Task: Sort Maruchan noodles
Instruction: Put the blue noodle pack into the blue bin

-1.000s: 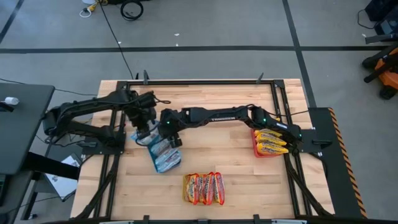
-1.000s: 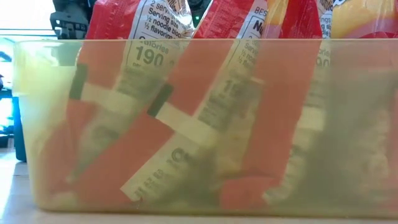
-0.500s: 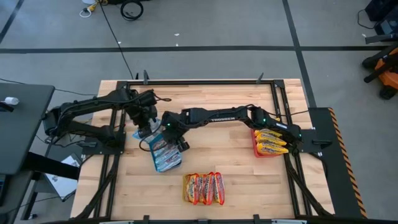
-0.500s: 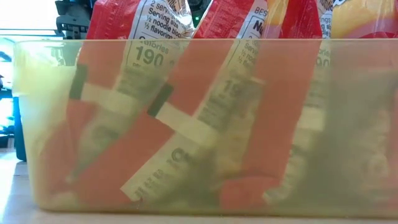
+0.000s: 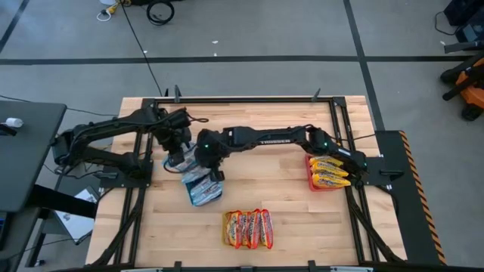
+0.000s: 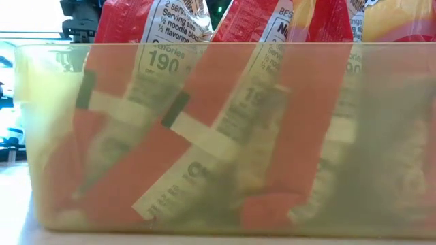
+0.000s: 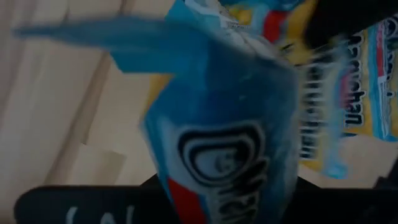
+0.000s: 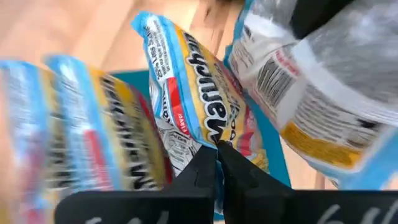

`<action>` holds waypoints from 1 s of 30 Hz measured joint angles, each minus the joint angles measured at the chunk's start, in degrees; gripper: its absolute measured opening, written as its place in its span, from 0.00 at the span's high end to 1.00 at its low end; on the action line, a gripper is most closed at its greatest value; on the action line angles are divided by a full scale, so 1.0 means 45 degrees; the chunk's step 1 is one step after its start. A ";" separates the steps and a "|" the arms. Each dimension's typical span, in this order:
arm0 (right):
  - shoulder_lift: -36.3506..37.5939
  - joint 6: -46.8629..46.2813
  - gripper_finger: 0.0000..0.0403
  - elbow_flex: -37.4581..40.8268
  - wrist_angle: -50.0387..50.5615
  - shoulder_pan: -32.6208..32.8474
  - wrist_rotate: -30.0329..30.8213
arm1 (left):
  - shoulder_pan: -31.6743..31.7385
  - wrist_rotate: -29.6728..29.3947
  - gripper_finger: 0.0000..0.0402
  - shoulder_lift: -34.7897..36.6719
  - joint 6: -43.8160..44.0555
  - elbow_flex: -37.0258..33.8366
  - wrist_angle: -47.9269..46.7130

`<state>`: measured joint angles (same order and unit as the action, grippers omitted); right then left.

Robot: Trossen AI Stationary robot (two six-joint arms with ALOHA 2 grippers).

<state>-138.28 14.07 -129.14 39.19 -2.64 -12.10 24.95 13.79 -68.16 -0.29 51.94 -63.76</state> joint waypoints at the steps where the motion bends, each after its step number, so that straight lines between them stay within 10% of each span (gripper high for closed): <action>1: 0.0164 -0.0324 0.98 0.0000 0.0170 -0.0018 -0.0095 | 0.0000 -0.0046 0.81 0.0000 -0.0245 0.0064 -0.0011; 11: 0.0777 -0.1792 0.98 0.0283 0.1096 -0.0222 -0.0922 | -0.0090 -0.1007 0.81 -0.0128 -0.1365 0.2742 -0.1276; 30: 0.0777 -0.1442 0.98 0.1345 0.1295 -0.0077 0.0406 | -0.1342 0.0190 0.81 -0.4319 -0.3749 0.2766 -0.0880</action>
<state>-134.78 7.59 -123.09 45.02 -2.98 -10.28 18.91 14.64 -87.60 -17.16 64.39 -67.72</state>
